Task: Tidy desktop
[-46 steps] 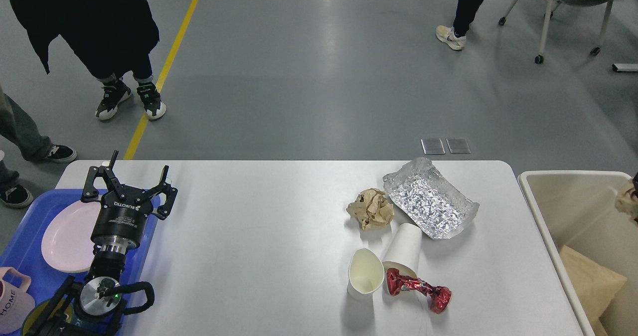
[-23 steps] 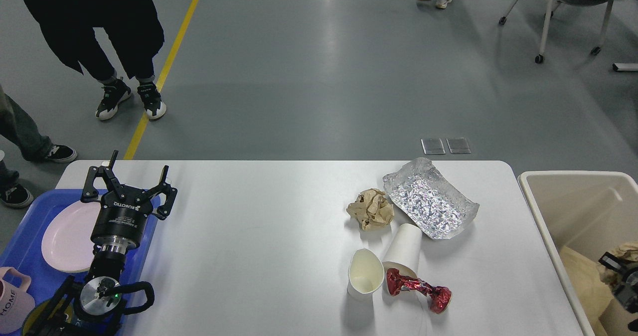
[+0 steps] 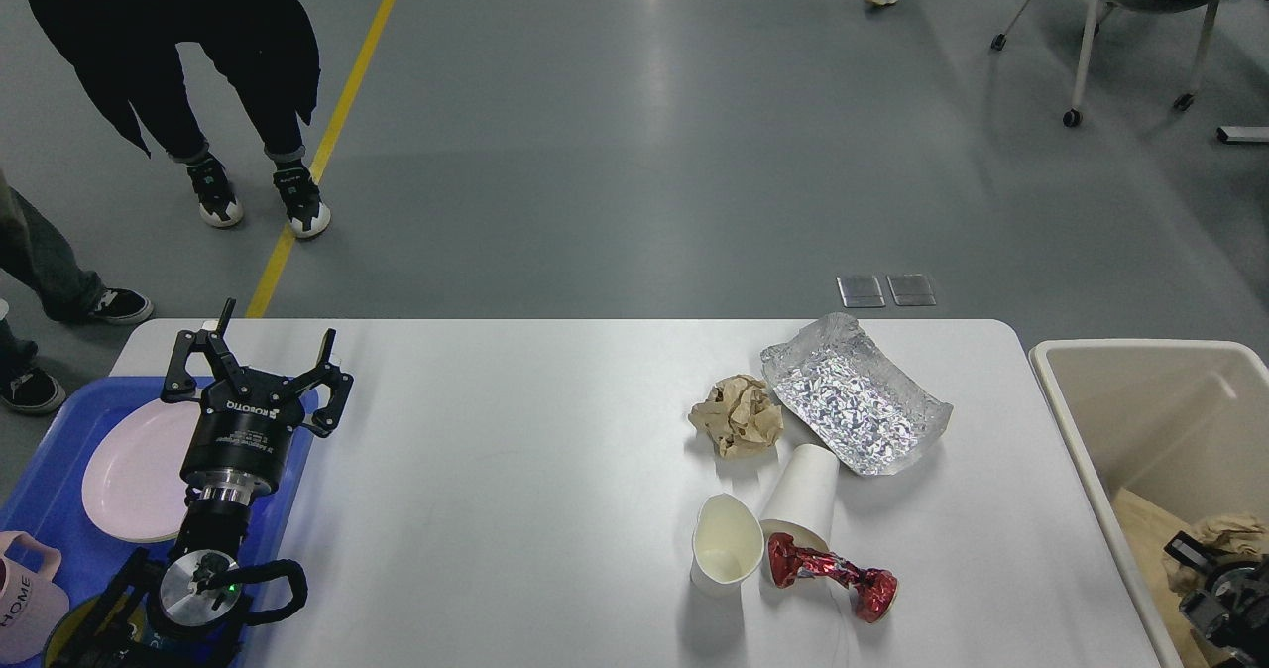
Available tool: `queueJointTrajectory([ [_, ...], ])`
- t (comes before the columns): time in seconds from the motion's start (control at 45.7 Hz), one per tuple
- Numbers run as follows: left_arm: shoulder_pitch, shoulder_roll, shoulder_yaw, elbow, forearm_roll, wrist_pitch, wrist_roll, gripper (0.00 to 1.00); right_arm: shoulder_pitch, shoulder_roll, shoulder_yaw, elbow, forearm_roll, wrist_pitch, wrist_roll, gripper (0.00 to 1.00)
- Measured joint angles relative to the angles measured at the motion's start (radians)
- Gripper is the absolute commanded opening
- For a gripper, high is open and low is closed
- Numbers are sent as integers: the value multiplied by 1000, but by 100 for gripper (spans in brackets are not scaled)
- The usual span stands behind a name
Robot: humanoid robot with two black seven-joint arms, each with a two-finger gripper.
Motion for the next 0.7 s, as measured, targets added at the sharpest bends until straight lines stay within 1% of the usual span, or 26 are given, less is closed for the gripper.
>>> queueJointTrajectory([
  [0.197, 0, 0, 0, 0, 0, 0, 0, 96, -13, 8, 1, -1, 0, -6, 0, 0],
  [0.219, 0, 0, 0, 0, 0, 0, 0, 96, -13, 8, 1, -1, 0, -6, 0, 12],
  [0.285, 0, 0, 0, 0, 0, 0, 0, 96, -14, 8, 1, -1, 0, -16, 0, 61],
  [0.307, 0, 0, 0, 0, 0, 0, 0, 96, -14, 8, 2, -1, 0, -23, 0, 74],
  [0.328, 0, 0, 0, 0, 0, 0, 0, 96, -14, 8, 2, -1, 0, -32, 0, 86],
  [0.35, 0, 0, 0, 0, 0, 0, 0, 96, -14, 8, 2, -1, 0, -47, 1, 97],
  [0.372, 0, 0, 0, 0, 0, 0, 0, 96, -14, 8, 3, 0, 0, -63, 1, 100],
  [0.438, 0, 0, 0, 0, 0, 0, 0, 96, -14, 8, 4, 6, 0, -116, 5, 100],
  [0.504, 0, 0, 0, 0, 0, 0, 0, 96, -13, 8, 4, 13, 0, -149, 6, 100],
  [0.701, 0, 0, 0, 0, 0, 0, 0, 96, -5, 8, -2, 21, -3, -145, 7, 100],
])
